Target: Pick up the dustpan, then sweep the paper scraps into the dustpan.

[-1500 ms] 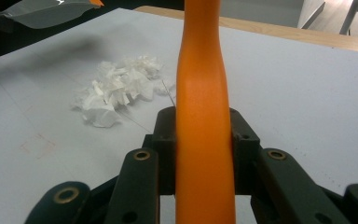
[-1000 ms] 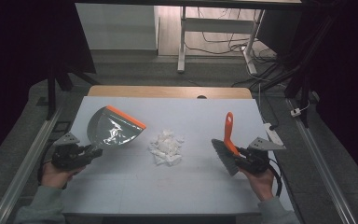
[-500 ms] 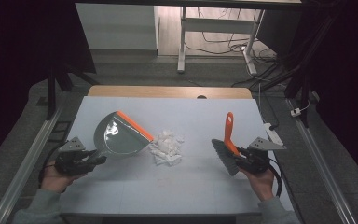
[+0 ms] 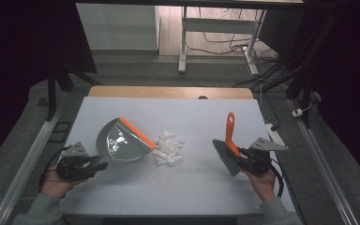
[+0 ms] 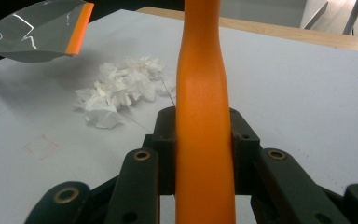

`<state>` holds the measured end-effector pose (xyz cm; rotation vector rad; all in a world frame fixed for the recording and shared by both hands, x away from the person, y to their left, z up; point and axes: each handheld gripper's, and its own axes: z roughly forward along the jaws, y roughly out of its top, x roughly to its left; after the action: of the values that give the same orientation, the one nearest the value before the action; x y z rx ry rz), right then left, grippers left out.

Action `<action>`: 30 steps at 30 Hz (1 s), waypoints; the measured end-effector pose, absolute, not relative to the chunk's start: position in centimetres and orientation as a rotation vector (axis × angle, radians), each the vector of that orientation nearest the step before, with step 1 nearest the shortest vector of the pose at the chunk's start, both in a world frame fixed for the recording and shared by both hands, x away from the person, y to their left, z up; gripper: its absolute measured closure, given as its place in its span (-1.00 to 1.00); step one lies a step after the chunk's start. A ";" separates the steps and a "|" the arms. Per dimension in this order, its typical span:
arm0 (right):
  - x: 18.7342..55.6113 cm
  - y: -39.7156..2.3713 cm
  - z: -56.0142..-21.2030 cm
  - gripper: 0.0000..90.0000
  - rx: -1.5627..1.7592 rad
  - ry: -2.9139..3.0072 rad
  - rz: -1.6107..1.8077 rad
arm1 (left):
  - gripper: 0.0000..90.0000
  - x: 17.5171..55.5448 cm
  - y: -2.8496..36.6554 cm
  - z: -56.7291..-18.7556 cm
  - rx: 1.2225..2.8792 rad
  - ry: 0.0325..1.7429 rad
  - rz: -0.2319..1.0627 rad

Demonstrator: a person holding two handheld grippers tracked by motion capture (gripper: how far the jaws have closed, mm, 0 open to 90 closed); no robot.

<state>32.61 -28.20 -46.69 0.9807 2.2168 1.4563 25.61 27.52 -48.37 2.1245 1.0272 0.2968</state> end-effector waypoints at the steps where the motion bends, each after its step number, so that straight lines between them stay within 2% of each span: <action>1: 32.6 -28.2 -46.7 0.55 0.981 2.217 1.456 | 0.36 25.5 27.5 -48.4 2.126 1.025 0.295; 16: 32.8 -27.8 -46.6 0.55 0.971 2.217 1.461 | 0.36 24.7 27.9 -48.5 2.142 0.987 0.266; 30: 34.4 -25.4 -46.4 0.55 0.963 2.233 1.435 | 0.36 24.3 27.8 -49.0 2.175 0.980 0.216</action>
<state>34.38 -25.38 -46.39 0.9628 2.2332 1.4350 24.25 27.84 -48.96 2.1747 0.9804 0.2157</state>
